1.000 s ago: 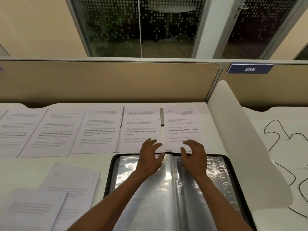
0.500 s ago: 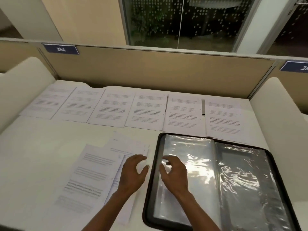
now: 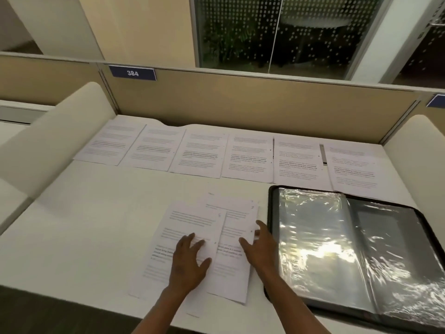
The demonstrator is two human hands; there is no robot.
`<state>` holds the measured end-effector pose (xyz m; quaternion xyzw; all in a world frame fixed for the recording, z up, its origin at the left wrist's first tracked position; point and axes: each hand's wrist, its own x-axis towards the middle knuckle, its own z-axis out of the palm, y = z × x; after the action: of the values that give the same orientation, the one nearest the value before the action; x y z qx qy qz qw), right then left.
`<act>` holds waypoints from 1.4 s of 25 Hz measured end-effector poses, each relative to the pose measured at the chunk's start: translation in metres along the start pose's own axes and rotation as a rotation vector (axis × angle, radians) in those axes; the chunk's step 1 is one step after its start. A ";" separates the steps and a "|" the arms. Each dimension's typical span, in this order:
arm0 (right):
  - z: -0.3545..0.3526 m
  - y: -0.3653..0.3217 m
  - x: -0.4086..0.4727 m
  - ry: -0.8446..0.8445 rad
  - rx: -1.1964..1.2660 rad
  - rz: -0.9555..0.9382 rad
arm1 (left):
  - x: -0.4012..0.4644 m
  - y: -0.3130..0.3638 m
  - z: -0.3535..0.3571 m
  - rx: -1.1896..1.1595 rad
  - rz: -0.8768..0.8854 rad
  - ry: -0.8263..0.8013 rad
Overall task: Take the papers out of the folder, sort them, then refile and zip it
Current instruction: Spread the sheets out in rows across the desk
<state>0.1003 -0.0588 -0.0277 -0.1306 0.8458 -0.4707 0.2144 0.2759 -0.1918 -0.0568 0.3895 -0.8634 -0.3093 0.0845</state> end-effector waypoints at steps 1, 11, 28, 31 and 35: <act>0.003 -0.005 -0.003 0.035 0.069 0.054 | 0.000 0.000 -0.001 0.005 0.009 -0.012; -0.030 -0.046 -0.027 0.220 0.233 -0.075 | -0.006 0.000 0.006 -0.054 0.064 -0.061; -0.030 -0.182 -0.051 0.113 0.567 -0.365 | 0.021 0.039 -0.159 -0.681 -0.041 0.321; 0.024 -0.196 -0.042 -0.053 0.656 -0.193 | 0.047 0.012 -0.212 -0.701 -0.076 0.260; 0.125 -0.204 -0.023 -0.102 0.707 -0.050 | 0.082 -0.056 -0.259 -0.659 -0.143 0.302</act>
<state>0.1847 -0.2480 0.0938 -0.0924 0.6153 -0.7323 0.2766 0.3543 -0.4010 0.1073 0.4419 -0.6658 -0.5151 0.3100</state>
